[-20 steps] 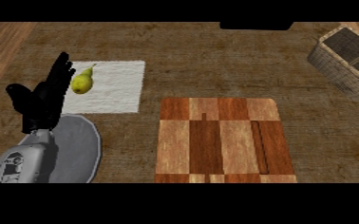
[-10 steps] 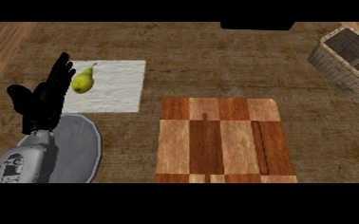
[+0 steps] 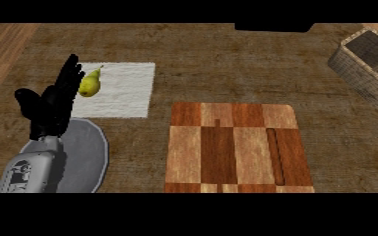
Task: Pick the cupcake from the cutting board and place it in the basket
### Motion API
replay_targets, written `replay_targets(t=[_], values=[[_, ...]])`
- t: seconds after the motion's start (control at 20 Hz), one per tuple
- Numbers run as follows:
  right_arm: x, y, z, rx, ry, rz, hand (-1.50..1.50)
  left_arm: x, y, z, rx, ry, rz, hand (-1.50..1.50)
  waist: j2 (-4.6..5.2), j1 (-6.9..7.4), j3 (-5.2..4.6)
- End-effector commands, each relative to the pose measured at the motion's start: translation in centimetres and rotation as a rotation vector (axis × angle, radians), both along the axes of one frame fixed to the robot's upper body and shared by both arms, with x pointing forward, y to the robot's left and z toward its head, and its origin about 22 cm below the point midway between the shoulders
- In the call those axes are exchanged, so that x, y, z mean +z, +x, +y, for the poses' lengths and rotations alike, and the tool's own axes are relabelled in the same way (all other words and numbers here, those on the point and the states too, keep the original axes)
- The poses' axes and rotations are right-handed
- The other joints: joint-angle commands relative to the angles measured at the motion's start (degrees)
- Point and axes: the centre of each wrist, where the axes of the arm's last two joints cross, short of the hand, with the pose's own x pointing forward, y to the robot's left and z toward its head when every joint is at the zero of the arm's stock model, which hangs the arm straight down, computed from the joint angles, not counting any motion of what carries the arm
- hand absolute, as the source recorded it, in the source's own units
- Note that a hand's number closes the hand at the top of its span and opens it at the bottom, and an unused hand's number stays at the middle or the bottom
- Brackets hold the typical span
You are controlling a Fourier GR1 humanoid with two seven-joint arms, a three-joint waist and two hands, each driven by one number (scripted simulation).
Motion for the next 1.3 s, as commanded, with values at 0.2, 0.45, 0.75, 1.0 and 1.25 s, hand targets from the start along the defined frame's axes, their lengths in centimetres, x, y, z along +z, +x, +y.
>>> replay_targets(t=[0.2, 0.45, 0.75, 1.0, 1.25], values=[[-0.1, -1.0, -2.7, -0.076, 0.064, 0.181, 1.50, 0.4, -0.2, -1.1, -0.024, -0.006, 0.007, 0.00, 0.19, 0.78, 0.07], [-1.0, -1.3, -3.4, -0.073, 0.122, 0.288, 1.50, 0.7, 0.7, 0.1, 0.017, -0.010, 0.010, 0.00, 0.11, -0.13, 0.05], [-2.4, -1.5, -3.8, -0.082, 0.096, 0.249, 1.50, -1.1, 0.6, -0.7, 0.001, -0.006, -0.009, 0.00, 0.27, -0.08, 0.06], [-3.6, -1.6, -3.9, -0.095, 0.090, 0.280, 1.50, 1.3, 0.8, -0.7, -0.008, 0.006, -0.001, 0.00, 0.34, 0.54, 0.11], [-5.0, -1.8, -4.0, -0.118, 0.052, 0.326, 1.50, 0.4, 0.0, -1.2, -0.003, 0.011, -0.003, 0.00, 0.00, 0.09, 0.08]])
